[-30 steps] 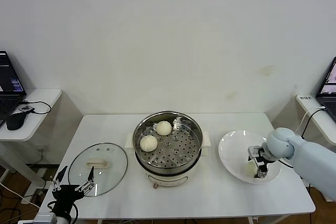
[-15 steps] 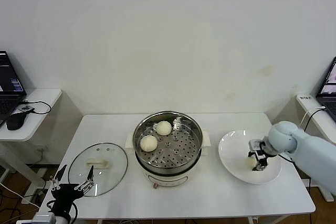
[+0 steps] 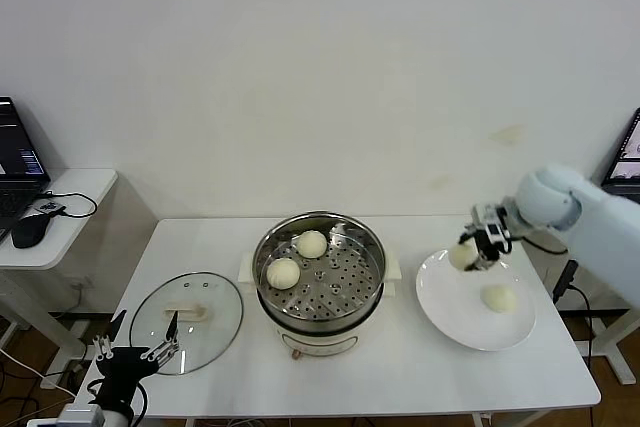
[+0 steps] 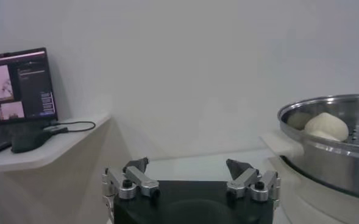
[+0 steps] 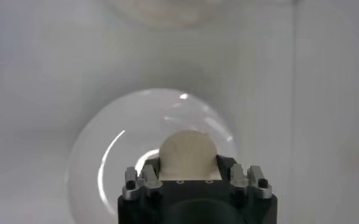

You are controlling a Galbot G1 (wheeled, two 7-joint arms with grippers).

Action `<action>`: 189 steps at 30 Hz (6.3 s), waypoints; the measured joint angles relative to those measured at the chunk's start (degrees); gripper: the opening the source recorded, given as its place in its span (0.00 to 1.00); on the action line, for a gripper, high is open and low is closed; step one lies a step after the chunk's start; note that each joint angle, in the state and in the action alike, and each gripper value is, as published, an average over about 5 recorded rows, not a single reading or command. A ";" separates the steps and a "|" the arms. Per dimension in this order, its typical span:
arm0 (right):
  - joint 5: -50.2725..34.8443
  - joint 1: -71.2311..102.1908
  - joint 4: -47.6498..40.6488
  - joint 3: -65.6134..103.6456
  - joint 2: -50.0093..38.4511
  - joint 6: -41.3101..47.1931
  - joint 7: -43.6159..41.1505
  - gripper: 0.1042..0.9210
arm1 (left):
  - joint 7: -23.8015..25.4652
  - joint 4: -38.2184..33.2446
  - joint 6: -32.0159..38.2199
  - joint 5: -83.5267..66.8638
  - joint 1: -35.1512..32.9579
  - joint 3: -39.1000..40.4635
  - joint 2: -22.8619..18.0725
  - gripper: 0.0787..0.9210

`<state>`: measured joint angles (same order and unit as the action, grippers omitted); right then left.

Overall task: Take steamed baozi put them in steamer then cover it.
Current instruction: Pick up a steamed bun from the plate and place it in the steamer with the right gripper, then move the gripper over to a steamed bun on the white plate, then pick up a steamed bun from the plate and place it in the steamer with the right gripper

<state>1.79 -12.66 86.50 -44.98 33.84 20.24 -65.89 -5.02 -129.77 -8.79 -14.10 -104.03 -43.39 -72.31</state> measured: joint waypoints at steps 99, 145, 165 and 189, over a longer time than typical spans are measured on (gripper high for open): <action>1.27 1.07 1.32 -3.01 -2.95 -4.50 2.57 0.88 | 0.26 0.49 -0.67 0.08 3.01 -0.22 1.24 0.88; 19.68 28.25 -21.43 19.27 4.58 -6.69 4.32 0.79 | 0.31 0.57 -0.65 0.84 1.27 -0.85 0.17 0.88; 19.06 26.73 -19.66 18.89 3.03 -5.64 2.72 0.52 | 0.33 0.59 -0.67 0.60 1.50 -0.70 -0.06 0.88; -7.25 -9.60 0.51 -8.32 4.09 5.26 4.62 0.56 | 0.27 -0.58 -1.44 0.88 2.32 -0.54 0.01 0.88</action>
<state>-5.45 -22.26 87.02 -53.30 37.93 25.50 -61.28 -4.76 -130.35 -10.24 -13.21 -101.71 -43.93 -72.30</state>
